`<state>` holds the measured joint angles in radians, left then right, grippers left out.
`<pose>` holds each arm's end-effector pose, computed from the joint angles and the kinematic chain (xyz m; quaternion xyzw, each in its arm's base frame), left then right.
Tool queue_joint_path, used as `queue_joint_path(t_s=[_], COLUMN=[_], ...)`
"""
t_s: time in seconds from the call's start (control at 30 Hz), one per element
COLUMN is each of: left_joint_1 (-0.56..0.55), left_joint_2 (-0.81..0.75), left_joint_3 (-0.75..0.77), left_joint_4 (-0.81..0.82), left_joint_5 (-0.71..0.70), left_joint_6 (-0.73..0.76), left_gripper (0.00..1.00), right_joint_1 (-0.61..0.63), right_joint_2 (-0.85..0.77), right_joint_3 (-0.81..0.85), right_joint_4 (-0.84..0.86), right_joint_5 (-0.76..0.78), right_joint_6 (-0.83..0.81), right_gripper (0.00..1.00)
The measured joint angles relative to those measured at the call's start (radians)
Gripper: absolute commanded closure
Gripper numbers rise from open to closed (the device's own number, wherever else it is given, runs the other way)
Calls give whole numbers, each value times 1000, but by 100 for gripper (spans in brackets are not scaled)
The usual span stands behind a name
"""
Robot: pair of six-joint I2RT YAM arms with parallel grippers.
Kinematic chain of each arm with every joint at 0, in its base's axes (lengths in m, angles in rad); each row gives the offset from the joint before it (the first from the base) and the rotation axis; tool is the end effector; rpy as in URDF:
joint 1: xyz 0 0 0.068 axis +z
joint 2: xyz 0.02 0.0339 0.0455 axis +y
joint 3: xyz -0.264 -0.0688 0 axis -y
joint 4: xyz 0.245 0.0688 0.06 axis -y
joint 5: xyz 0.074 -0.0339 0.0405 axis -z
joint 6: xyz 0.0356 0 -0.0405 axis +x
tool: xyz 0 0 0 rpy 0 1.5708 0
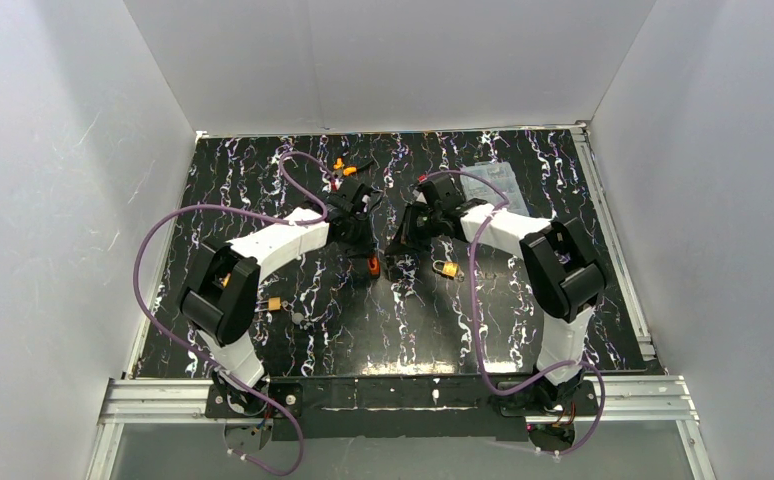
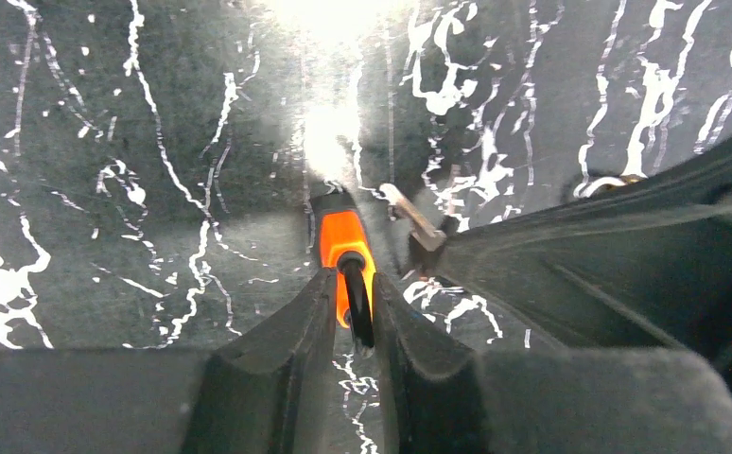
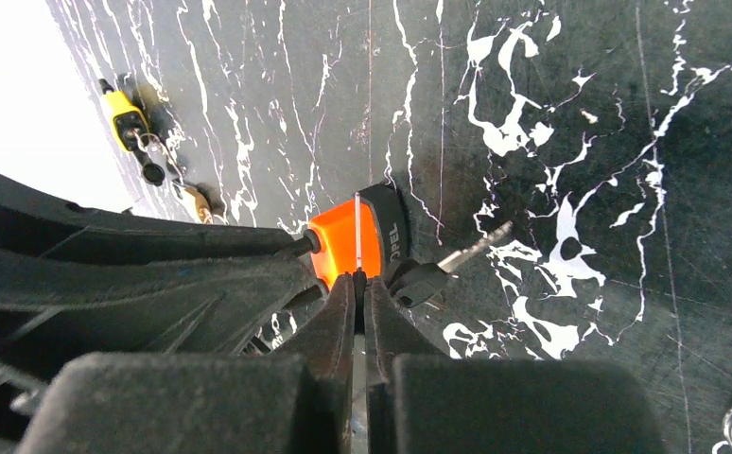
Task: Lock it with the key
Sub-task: Place the lock at the center of the board.
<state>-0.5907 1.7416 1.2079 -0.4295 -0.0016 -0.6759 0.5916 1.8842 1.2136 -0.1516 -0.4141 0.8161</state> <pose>0.3064 -0.2054 0.2107 -0.0409 0.9533 -0.1764 0.2416 0.3267 0.2367 0.1813 0.0273 0.9136 0.3774 0.1489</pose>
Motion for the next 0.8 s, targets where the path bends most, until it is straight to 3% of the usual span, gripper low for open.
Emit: queue_joint_path(t_s=[0.1,0.2,0.3,0.53,0.67,0.8], left_joint_1=[0,0,0,0,0,7], left_joint_2=[0,0,-1,-20,-84,-185], left_joint_3=[18,36,49,71,88,95], left_joint_4=[-1,-5,-15,-64,-109,-155], left_joint_5=[16,29,36,38,16,-27], left_joint_6=[5,8,12,27,26,11], left_gripper=[64,61,56,31,23,17], right_joint_1=[5,6,7,7,7,7], right_joint_2=[17,37,45,45,45,41], right_joint_3=[17,38,48,74,82,83], right_joint_4=[-4,-7,-11,-27,-32,-33], right_joint_5=[-2,-8,-10,-13,-17,-21], right_joint_6=[-1,-3,-5,-19,-24,-25], right_gripper=[99,98,87,58,48,46])
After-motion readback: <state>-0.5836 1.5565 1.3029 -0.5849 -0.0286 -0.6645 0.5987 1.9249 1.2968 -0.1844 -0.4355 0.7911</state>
